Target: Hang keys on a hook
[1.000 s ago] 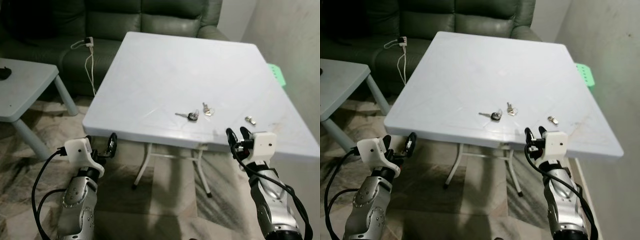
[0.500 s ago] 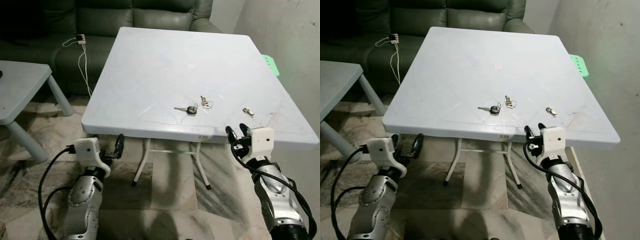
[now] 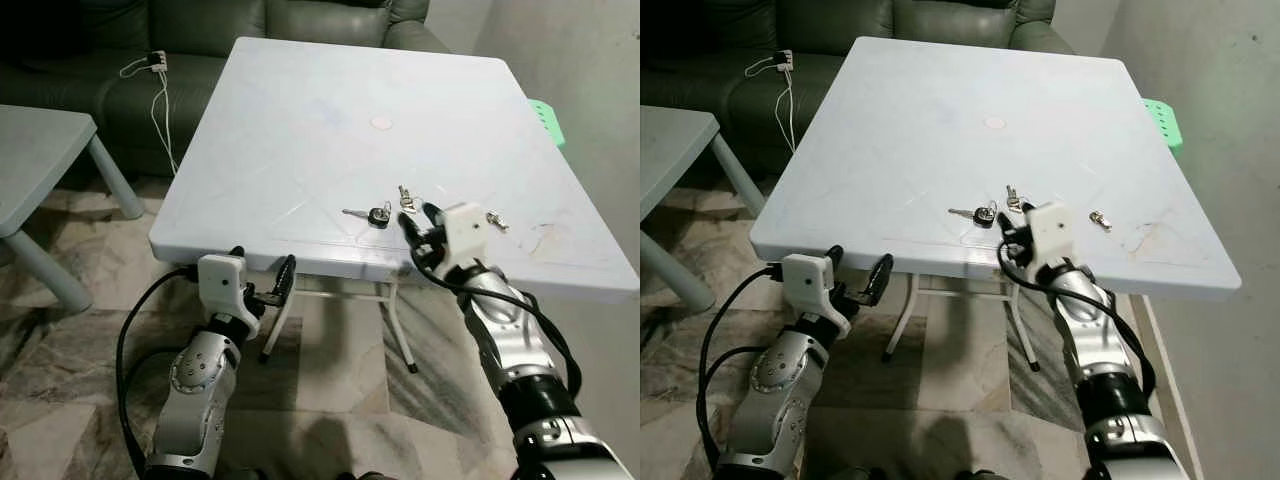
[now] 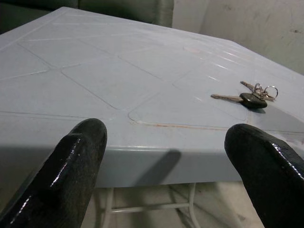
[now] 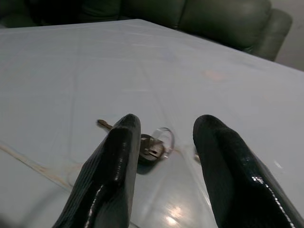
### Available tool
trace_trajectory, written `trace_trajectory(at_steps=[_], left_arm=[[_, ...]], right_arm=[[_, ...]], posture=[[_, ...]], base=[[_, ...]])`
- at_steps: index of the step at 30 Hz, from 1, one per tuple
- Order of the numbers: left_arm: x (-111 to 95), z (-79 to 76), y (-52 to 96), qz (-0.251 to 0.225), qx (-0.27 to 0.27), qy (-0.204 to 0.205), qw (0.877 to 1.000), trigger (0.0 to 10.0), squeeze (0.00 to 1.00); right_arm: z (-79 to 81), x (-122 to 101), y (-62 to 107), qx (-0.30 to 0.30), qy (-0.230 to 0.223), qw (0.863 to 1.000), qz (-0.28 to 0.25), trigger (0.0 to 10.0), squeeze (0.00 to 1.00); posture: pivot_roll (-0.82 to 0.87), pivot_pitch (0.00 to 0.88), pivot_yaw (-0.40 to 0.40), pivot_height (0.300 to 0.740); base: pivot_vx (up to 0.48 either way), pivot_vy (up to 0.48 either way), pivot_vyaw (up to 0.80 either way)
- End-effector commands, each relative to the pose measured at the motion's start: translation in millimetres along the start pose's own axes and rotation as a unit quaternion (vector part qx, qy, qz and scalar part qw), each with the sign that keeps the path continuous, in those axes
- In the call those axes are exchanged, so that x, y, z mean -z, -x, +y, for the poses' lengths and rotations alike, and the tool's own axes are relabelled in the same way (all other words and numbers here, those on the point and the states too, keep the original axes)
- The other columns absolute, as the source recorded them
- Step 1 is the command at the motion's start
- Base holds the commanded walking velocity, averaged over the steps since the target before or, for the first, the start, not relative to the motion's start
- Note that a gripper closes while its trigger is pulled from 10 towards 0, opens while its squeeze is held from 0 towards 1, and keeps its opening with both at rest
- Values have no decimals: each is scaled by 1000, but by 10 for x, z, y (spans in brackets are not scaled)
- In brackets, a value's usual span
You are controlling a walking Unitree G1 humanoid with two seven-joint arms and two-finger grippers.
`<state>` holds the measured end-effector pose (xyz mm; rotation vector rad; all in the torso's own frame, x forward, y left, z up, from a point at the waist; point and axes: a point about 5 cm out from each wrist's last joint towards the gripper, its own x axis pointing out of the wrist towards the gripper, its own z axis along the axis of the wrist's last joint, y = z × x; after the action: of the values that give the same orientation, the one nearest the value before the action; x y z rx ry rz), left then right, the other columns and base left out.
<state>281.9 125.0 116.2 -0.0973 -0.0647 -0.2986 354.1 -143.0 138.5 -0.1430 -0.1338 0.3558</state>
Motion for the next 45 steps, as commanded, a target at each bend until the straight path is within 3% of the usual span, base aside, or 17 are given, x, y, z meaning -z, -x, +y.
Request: trace_trajectory(at_steps=[1,4,5,7,8,9,21,34,45], left_arm=[[-9,-41,17,3,6,-1,1000,10000,0],[-2,-50,33,5,2,4,1000,10000,0],[-3,-52,37,4,1,5,1000,10000,0],[-2,-51,49,4,-2,4,1000,10000,0],[-4,-51,52,5,-3,5,1000,10000,0],[-5,-51,53,4,-4,5,1000,10000,0],[-8,-44,78,8,-14,11,1000,10000,0],[19,-50,114,15,-19,17,1000,10000,0],[22,-50,128,16,-23,20,999,10000,0]], right_arm=[[89,-2,-65,-17,-3,1000,-1,10000,0],[175,-10,-133,-28,-13,1000,1,10000,0],[195,-17,-153,-31,-24,999,-1,10000,1000],[248,-25,-235,-17,-41,999,9,10000,1000],[268,-22,-271,-6,-49,999,18,10000,639],[279,-27,-287,-2,-55,998,20,10000,0],[423,-185,-545,45,-116,991,39,10000,0],[375,-177,-591,116,-94,986,74,10000,0],[486,-169,-622,114,-92,985,92,10000,0]], posture=[[66,151,-119,740],[68,154,-120,740],[71,157,-122,740],[75,160,-126,740],[78,164,-130,740],[78,164,-130,740],[91,165,-139,740],[92,172,-141,740],[87,183,-142,740]], base=[[0,0,0],[0,0,0],[0,0,0],[0,0,0],[0,0,0],[0,0,0],[0,0,0],[0,0,0],[0,0,0]])
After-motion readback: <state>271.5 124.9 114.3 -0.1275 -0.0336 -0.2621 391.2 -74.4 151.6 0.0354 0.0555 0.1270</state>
